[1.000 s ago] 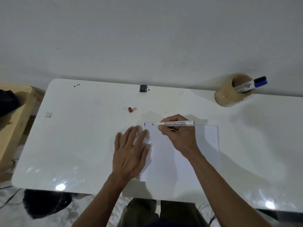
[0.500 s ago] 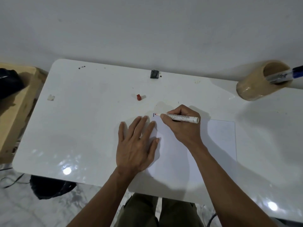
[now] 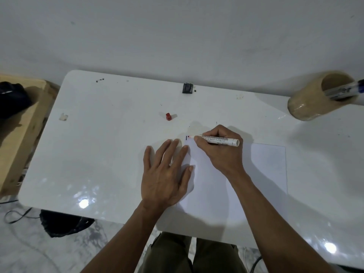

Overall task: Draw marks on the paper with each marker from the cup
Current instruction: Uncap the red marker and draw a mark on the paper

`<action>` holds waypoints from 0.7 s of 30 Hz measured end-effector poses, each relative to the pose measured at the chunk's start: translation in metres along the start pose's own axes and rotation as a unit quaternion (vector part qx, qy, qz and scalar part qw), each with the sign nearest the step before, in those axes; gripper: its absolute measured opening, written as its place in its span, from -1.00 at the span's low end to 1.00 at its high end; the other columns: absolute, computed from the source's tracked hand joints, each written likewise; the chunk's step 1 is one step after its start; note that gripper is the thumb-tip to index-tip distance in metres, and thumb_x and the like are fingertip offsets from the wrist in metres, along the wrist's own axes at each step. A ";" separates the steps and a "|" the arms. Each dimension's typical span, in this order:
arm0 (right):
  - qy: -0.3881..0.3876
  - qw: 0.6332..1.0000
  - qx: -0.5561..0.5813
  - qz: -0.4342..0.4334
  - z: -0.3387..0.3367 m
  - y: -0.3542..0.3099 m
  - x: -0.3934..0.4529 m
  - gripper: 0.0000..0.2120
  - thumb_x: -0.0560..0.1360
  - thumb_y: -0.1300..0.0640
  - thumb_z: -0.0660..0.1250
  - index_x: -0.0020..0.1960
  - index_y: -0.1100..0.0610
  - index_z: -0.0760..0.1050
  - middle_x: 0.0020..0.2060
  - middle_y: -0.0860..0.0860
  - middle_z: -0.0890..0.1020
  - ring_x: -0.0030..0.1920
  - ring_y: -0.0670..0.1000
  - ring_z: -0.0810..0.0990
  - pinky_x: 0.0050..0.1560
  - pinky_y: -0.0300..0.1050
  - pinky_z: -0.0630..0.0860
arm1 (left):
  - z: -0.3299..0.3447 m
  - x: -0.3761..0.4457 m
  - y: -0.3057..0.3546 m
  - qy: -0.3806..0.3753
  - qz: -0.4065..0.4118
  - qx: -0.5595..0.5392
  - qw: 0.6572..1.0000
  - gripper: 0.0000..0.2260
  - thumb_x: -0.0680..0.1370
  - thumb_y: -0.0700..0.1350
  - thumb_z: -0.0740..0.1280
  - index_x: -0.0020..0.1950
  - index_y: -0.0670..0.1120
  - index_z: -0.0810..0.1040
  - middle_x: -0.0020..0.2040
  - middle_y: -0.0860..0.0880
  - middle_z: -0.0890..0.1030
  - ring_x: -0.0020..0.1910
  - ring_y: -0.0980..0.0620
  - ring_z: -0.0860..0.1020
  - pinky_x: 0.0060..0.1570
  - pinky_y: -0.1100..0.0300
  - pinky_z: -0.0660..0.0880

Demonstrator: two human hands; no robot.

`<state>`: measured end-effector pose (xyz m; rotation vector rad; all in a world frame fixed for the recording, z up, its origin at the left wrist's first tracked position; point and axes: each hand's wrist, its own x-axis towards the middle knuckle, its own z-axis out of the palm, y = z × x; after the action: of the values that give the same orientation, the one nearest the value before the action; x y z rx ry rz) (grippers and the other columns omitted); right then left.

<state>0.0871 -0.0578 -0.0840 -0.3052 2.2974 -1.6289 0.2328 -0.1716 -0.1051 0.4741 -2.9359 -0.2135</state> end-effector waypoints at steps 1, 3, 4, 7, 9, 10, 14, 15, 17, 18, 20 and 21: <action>0.000 1.000 -0.001 0.001 0.000 0.000 0.000 -0.78 0.36 0.20 0.62 -0.29 0.22 0.59 -0.33 0.03 0.71 -0.36 -0.02 0.65 -0.34 -0.24 0.53 | 0.000 0.000 0.000 0.001 0.000 0.000 1.000 -0.52 0.61 0.18 0.19 0.47 0.00 0.46 0.50 -0.09 0.45 0.52 -0.12 0.36 0.45 -0.32 0.20; -0.003 1.000 -0.007 -0.001 0.000 0.000 0.000 -0.78 0.36 0.20 0.62 -0.29 0.22 0.58 -0.33 0.03 0.71 -0.34 0.02 0.65 -0.34 -0.21 0.54 | 0.000 0.000 0.000 0.005 0.001 0.000 1.000 -0.52 0.61 0.18 0.18 0.47 0.00 0.46 0.50 -0.10 0.45 0.52 -0.12 0.37 0.44 -0.32 0.21; -0.006 1.000 -0.011 -0.003 -0.001 0.000 0.000 -0.78 0.36 0.20 0.62 -0.30 0.22 0.58 -0.33 0.04 0.71 -0.34 0.02 0.65 -0.34 -0.21 0.54 | 0.000 0.000 0.000 0.005 0.002 0.000 1.000 -0.52 0.61 0.18 0.18 0.47 0.00 0.46 0.50 -0.10 0.45 0.52 -0.12 0.37 0.44 -0.32 0.21; -0.018 1.000 -0.019 -0.003 -0.002 0.001 0.000 -0.78 0.35 0.20 0.62 -0.30 0.22 0.58 -0.34 0.03 0.71 -0.36 -0.04 0.64 -0.34 -0.22 0.53 | 0.001 0.000 -0.001 0.002 0.001 0.001 1.000 -0.51 0.61 0.18 0.20 0.47 0.00 0.45 0.50 -0.09 0.44 0.52 -0.12 0.36 0.45 -0.32 0.20; -0.023 1.000 -0.021 -0.003 -0.003 0.001 0.000 -0.78 0.35 0.20 0.61 -0.30 0.21 0.58 -0.34 0.03 0.72 -0.36 -0.02 0.65 -0.35 -0.19 0.54 | 0.001 -0.001 -0.001 -0.001 0.000 0.002 1.000 -0.51 0.61 0.18 0.20 0.48 0.00 0.45 0.51 -0.09 0.44 0.53 -0.11 0.35 0.46 -0.31 0.19; -0.023 0.999 -0.022 -0.003 -0.003 0.001 0.000 -0.78 0.35 0.20 0.61 -0.30 0.21 0.58 -0.34 0.04 0.72 -0.35 0.02 0.66 -0.35 -0.17 0.55 | 0.001 -0.001 -0.001 -0.002 0.000 0.002 1.000 -0.51 0.61 0.18 0.19 0.48 0.00 0.45 0.51 -0.09 0.44 0.53 -0.11 0.35 0.46 -0.31 0.19; -0.023 0.999 -0.030 -0.010 -0.002 0.001 0.001 -0.78 0.35 0.21 0.61 -0.31 0.20 0.57 -0.34 0.06 0.71 -0.34 0.07 0.66 -0.34 -0.13 0.55 | 0.001 -0.001 -0.001 -0.001 0.000 0.000 1.000 -0.52 0.61 0.18 0.18 0.48 0.01 0.44 0.51 -0.09 0.43 0.53 -0.11 0.35 0.46 -0.31 0.19; -0.025 0.999 -0.030 -0.010 -0.002 0.001 0.001 -0.78 0.35 0.20 0.61 -0.31 0.20 0.57 -0.34 0.06 0.71 -0.34 0.07 0.66 -0.34 -0.14 0.56 | 0.001 -0.001 -0.001 0.000 0.000 0.000 1.000 -0.52 0.61 0.18 0.18 0.48 0.01 0.44 0.51 -0.09 0.43 0.53 -0.11 0.35 0.45 -0.31 0.19; -0.027 0.999 -0.029 -0.006 -0.003 0.002 0.000 -0.78 0.35 0.19 0.61 -0.31 0.19 0.57 -0.34 0.05 0.71 -0.35 0.06 0.65 -0.34 -0.14 0.55 | 0.001 -0.001 -0.001 0.003 0.000 0.001 1.000 -0.52 0.61 0.18 0.19 0.48 0.01 0.45 0.51 -0.09 0.44 0.53 -0.11 0.35 0.45 -0.31 0.20; -0.026 0.999 -0.028 -0.003 -0.003 0.001 0.000 -0.77 0.35 0.19 0.62 -0.31 0.19 0.57 -0.34 0.05 0.71 -0.36 0.04 0.65 -0.35 -0.15 0.54 | 0.001 -0.001 -0.001 0.004 0.000 0.000 1.000 -0.52 0.61 0.18 0.19 0.47 0.00 0.45 0.51 -0.09 0.44 0.53 -0.10 0.35 0.45 -0.31 0.20; -0.025 0.999 -0.025 0.002 -0.003 0.000 0.000 -0.77 0.34 0.20 0.62 -0.32 0.19 0.57 -0.35 0.03 0.71 -0.37 -0.03 0.63 -0.36 -0.19 0.53 | 0.002 -0.001 -0.001 0.007 0.000 -0.003 1.000 -0.52 0.61 0.18 0.20 0.47 0.01 0.46 0.50 -0.08 0.44 0.52 -0.10 0.36 0.44 -0.31 0.21; -0.025 0.999 -0.025 0.002 -0.003 0.000 0.000 -0.77 0.34 0.20 0.62 -0.32 0.18 0.56 -0.35 0.03 0.71 -0.38 -0.05 0.62 -0.36 -0.22 0.52 | 0.002 -0.001 -0.001 0.010 0.000 -0.006 1.000 -0.52 0.61 0.18 0.20 0.47 0.01 0.46 0.50 -0.08 0.45 0.52 -0.10 0.36 0.44 -0.31 0.21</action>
<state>0.0859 -0.0554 -0.0835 -0.3494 2.3024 -1.5465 0.2334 -0.1719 -0.1070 0.4733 -2.9143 -0.2239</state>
